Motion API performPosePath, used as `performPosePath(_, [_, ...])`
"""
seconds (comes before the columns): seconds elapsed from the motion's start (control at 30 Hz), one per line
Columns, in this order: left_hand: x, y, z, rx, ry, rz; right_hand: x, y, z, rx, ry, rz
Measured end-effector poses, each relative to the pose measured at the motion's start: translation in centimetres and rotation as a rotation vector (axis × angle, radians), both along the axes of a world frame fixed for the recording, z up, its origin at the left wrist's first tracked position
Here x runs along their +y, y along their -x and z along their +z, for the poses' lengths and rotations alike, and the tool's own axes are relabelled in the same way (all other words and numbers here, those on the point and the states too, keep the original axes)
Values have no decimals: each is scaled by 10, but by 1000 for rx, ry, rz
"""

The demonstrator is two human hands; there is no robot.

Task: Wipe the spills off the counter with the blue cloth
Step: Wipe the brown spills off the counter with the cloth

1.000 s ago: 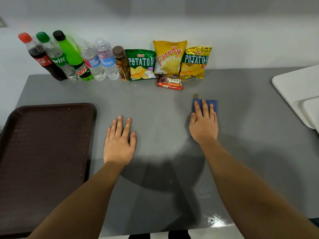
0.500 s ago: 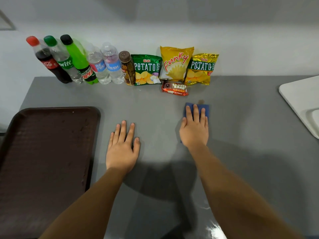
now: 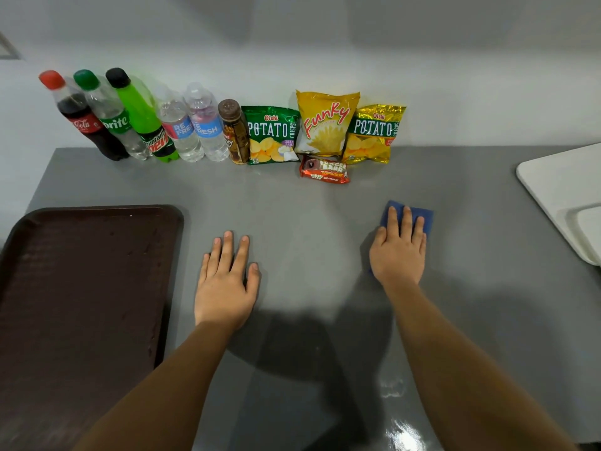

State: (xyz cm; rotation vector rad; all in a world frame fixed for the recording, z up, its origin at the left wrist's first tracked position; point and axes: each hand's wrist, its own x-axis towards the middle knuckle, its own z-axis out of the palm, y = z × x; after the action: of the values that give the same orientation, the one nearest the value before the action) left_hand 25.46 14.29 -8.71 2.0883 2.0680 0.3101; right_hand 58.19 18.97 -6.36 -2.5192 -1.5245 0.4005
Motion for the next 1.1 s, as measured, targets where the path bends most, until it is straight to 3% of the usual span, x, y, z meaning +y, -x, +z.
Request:
performPosePath(0.17, [0,-1,0,13,0,2,-51,57,-3,-61,-42,64])
performPosePath(0.27, [0,0,-3,20,-8,-1,-35,69,-4,-67,-36,178])
performPosePath(0.4, [0,2,-6,23,-25,3,16,46,-4,-40,-1,270])
performPosePath(0.57, [0,2,-6,6,-37,3,38,-3,-5,-29,27,210])
performPosePath(0.83, [-2,0,5,-19,-7,-19,-61,-31,-5,-73,40,134])
performPosePath(1.1, [-1,-3,22,-155,-12,-6,-175,57,-5,-69,9,226])
